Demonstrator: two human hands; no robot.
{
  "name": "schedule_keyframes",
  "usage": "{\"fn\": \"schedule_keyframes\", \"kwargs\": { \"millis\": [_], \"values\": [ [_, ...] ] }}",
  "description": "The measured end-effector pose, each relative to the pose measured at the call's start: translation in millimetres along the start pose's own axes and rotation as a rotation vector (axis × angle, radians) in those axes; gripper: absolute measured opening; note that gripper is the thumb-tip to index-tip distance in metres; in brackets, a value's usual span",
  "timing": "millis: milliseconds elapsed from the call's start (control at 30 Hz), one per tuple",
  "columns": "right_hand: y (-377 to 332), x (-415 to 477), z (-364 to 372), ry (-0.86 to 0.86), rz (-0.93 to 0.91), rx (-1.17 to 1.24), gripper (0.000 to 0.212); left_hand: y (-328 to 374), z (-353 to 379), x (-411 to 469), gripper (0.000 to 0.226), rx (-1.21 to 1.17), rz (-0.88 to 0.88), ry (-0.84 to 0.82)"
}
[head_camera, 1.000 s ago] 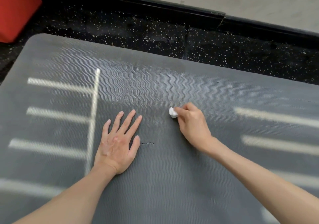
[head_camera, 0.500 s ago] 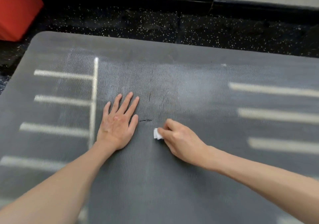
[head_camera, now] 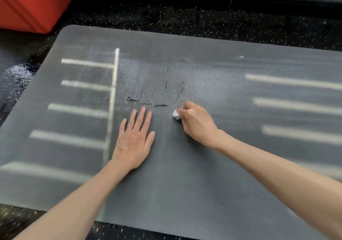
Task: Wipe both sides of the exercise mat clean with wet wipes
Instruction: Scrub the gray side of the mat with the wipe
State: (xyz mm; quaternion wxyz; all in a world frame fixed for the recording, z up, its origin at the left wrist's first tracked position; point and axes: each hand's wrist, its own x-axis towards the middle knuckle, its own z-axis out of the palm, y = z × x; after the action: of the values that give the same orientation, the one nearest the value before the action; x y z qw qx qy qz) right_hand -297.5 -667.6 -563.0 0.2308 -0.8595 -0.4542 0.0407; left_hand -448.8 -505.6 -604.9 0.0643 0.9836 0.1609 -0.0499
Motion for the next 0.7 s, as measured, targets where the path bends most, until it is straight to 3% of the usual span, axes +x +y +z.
{"fn": "schedule_keyframes", "kwargs": {
  "millis": [167,333,500,633,700],
  "values": [
    [-53,-73,20,-0.240,-0.292,0.103,0.006,6,-8,-5,0.069,-0.006,-0.017,-0.026],
    [-51,-71,28,-0.032,-0.131,0.107,0.013,6,-8,-7,0.072,0.015,-0.031,-0.033],
    [-92,-136,37,-0.306,-0.344,0.212,0.011,6,-9,-11,0.071,0.019,-0.029,-0.036],
    [-76,-115,37,-0.103,-0.191,0.187,0.011,10,-3,-31,0.067,0.001,-0.015,-0.013],
    [-93,-137,41,-0.145,-0.194,0.248,0.013,10,1,-44,0.065,-0.001,0.000,-0.011]
  ]
}}
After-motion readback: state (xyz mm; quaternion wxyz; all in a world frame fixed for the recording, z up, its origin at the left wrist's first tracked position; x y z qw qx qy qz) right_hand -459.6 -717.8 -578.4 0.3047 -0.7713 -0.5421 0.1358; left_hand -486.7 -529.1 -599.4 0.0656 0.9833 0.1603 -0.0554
